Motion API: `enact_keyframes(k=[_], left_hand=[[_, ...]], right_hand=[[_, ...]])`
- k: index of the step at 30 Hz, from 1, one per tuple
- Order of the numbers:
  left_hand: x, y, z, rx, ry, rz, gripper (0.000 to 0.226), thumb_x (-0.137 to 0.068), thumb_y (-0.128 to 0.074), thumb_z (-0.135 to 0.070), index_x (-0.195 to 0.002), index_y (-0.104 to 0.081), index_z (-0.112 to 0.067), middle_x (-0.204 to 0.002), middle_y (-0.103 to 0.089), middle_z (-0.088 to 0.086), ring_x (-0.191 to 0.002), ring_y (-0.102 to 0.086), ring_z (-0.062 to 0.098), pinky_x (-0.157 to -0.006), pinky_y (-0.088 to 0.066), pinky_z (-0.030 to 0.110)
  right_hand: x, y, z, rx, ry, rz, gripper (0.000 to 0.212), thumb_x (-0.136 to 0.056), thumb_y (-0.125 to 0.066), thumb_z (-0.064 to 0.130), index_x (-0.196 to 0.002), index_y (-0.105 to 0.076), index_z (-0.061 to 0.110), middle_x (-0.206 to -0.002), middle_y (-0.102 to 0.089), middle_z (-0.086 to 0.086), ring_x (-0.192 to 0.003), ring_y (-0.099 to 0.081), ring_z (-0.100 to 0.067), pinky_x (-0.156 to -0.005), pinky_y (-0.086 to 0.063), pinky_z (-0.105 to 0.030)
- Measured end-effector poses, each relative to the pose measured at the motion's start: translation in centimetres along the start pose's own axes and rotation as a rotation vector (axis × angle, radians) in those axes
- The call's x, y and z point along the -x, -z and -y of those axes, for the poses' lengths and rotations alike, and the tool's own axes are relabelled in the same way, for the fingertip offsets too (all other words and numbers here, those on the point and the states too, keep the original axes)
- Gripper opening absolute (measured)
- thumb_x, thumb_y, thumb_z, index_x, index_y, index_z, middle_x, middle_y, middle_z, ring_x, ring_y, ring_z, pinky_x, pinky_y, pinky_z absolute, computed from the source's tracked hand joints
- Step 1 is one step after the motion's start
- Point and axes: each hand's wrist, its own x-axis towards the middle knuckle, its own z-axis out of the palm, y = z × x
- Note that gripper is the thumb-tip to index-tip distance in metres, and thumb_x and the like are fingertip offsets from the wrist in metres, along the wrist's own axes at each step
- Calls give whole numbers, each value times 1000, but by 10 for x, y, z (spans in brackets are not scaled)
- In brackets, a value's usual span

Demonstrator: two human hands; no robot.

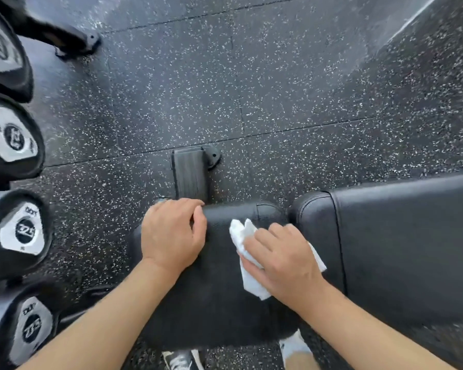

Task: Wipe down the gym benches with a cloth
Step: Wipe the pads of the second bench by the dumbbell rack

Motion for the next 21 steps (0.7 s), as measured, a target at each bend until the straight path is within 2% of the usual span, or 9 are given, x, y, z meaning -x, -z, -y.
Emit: enact_keyframes(k=[3,7,11,13,16,18,21], left_hand=[[-2,-2,-1,-20,-5,13,43,-96,-39,-31,-101,-80,-21,-94,-78,-2,-84,-71,30,-80,-50,43],[-3,-5,2,-49,-13,36,46,-97,-34,-32,-105,-79,-22,-100,-77,-4,-89,-70,28,-82,-47,43],[-2,-5,3,-45,-34,34,49,-96,-31,-34,-105,-78,-22,-96,-77,0,-86,-68,33,-77,-46,43],[-2,-4,5,-52,-47,33,50,-96,-29,-35,-104,-77,-23,-96,-76,1,-86,-67,34,-76,-45,43],[-1,-6,7,-30,-57,12,46,-98,-30,-33,-101,-75,-22,-93,-75,4,-87,-65,36,-77,-42,43],[0,-7,9,-4,-88,-3,46,-98,-31,-34,-110,-74,-23,-102,-75,4,-96,-65,35,-81,-42,43],[7,-9,14,-15,-285,-33,52,-98,-36,-37,-140,-61,-22,-135,-67,1,-126,-57,28,-104,-40,46]], right_hand=[[-12,-8,3,16,-76,-69,18,-94,-68,24,-86,-54,18,-68,-42,0,-60,-37,-24,-54,-29,-39],[-60,-19,-2,32,-274,-101,22,-95,-65,27,-77,-56,18,-66,-47,-1,-62,-46,-26,-55,-35,-40],[-103,-29,-7,2,-437,-85,31,-82,-77,23,-68,-50,18,-61,-53,-3,-59,-52,-29,-56,-32,-34],[-104,-29,0,52,-482,-100,32,-80,-79,21,-67,-50,18,-60,-53,-3,-58,-52,-29,-56,-30,-33],[-81,-26,24,139,-550,-216,26,-85,-75,22,-71,-54,15,-62,-52,-3,-58,-50,-29,-54,-33,-37],[-56,-27,51,181,-579,-288,18,-90,-72,23,-78,-63,12,-63,-52,-3,-59,-49,-28,-54,-36,-38],[-4,-33,104,204,-609,-339,17,-93,-68,24,-92,-72,7,-64,-52,-2,-59,-48,-25,-52,-39,-39]])
